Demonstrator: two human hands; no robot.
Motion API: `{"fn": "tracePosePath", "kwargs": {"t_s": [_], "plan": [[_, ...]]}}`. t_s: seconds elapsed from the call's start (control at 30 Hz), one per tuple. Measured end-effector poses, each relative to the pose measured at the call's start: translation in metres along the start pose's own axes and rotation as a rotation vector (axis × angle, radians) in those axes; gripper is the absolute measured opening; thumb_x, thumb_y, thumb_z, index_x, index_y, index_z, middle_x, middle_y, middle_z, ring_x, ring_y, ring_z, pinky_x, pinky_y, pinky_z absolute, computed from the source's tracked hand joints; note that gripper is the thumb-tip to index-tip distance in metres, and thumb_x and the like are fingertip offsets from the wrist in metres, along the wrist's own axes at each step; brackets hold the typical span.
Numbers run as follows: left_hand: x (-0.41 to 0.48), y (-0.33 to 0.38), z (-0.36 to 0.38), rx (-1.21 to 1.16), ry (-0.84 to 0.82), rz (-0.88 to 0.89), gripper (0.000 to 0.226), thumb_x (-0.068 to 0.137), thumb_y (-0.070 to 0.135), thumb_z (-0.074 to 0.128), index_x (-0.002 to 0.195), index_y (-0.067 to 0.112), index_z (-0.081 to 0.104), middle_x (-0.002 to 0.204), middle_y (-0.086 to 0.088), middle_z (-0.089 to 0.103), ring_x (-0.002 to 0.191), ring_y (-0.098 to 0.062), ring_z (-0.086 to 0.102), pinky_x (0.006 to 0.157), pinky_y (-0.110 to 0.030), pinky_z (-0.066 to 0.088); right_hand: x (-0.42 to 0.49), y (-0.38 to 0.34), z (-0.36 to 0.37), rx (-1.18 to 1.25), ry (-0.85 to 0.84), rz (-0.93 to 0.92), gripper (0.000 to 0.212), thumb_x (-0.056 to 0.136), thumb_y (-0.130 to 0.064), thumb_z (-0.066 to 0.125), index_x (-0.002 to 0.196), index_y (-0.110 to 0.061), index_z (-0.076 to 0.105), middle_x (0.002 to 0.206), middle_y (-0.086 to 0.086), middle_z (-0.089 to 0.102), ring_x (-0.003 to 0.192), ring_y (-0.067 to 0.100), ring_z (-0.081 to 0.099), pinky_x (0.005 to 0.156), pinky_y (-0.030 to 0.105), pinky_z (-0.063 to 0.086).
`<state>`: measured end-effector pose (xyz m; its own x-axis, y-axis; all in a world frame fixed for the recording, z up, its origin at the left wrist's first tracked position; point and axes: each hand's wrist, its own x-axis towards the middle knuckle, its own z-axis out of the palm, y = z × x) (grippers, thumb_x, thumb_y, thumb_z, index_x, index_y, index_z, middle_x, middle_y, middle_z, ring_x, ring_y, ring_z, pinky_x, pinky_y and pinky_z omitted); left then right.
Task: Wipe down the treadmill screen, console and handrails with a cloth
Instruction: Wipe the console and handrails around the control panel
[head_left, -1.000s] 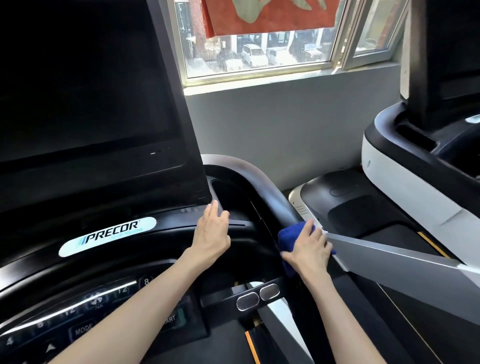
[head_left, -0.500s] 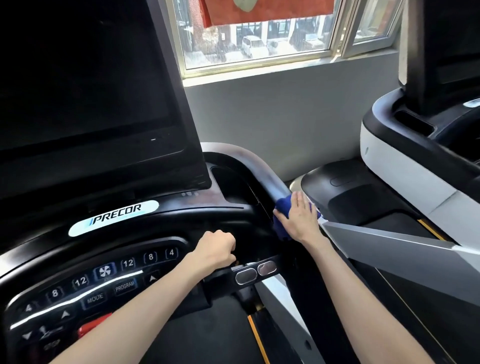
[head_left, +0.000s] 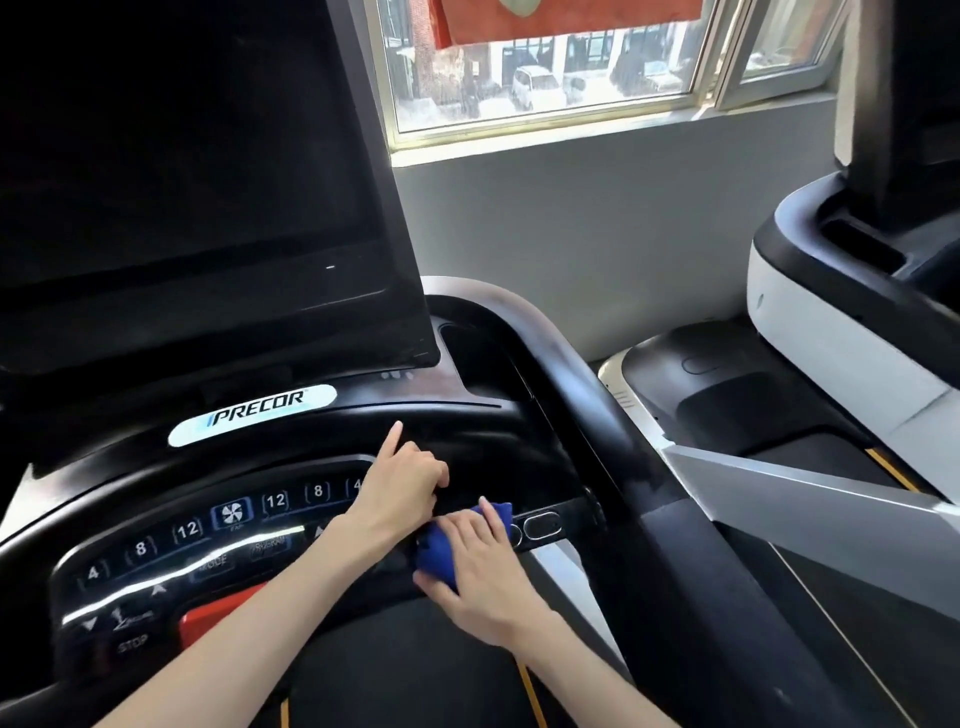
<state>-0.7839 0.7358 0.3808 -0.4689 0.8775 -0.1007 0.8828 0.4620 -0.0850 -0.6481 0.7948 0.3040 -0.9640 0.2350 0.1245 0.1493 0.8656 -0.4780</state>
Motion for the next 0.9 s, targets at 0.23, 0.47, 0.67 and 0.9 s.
{"fn": "tracePosePath", "kwargs": {"t_s": [0.23, 0.47, 0.67, 0.9], "plan": [[-0.016, -0.021, 0.008, -0.068, 0.058, -0.177, 0.032, 0.091, 0.038, 0.053, 0.116, 0.022, 0.064, 0.123, 0.005, 0.060, 0.124, -0.014, 0.045, 0.118, -0.036, -0.001, -0.012, 0.055, -0.021, 0.094, 0.027, -0.053, 0.049, 0.078, -0.038, 0.046, 0.124, -0.023, 0.052, 0.123, -0.013, 0.054, 0.119, 0.004, 0.043, 0.114, 0.031, 0.015], [-0.024, -0.034, 0.013, -0.071, 0.265, -0.321, 0.039, 0.084, 0.036, 0.067, 0.110, 0.006, 0.069, 0.129, -0.014, 0.059, 0.132, -0.030, 0.044, 0.116, -0.046, 0.018, -0.015, 0.054, -0.021, 0.133, 0.187, 0.165, 0.041, 0.075, -0.038, 0.036, 0.106, -0.025, 0.059, 0.106, -0.021, 0.053, 0.107, 0.000, 0.043, 0.115, 0.039, 0.014], [-0.029, -0.032, 0.012, -0.066, 0.295, -0.344, 0.025, 0.075, 0.026, 0.076, 0.084, 0.002, 0.073, 0.082, -0.012, 0.072, 0.094, -0.031, 0.067, 0.099, -0.050, 0.042, -0.013, -0.015, 0.020, 0.254, 0.102, -0.060, 0.063, 0.080, -0.027, 0.045, 0.141, -0.014, 0.041, 0.149, -0.011, 0.031, 0.142, 0.002, 0.015, 0.117, 0.027, -0.002], [-0.028, -0.029, 0.013, -0.151, 0.340, -0.407, 0.032, 0.090, 0.027, 0.056, 0.105, 0.001, 0.068, 0.103, -0.011, 0.070, 0.118, -0.028, 0.055, 0.115, -0.045, 0.020, -0.029, 0.029, 0.007, 0.128, 0.070, -0.223, 0.074, 0.068, -0.002, 0.051, 0.141, -0.016, 0.042, 0.151, -0.006, 0.032, 0.141, 0.009, 0.022, 0.116, 0.033, 0.012]]}}
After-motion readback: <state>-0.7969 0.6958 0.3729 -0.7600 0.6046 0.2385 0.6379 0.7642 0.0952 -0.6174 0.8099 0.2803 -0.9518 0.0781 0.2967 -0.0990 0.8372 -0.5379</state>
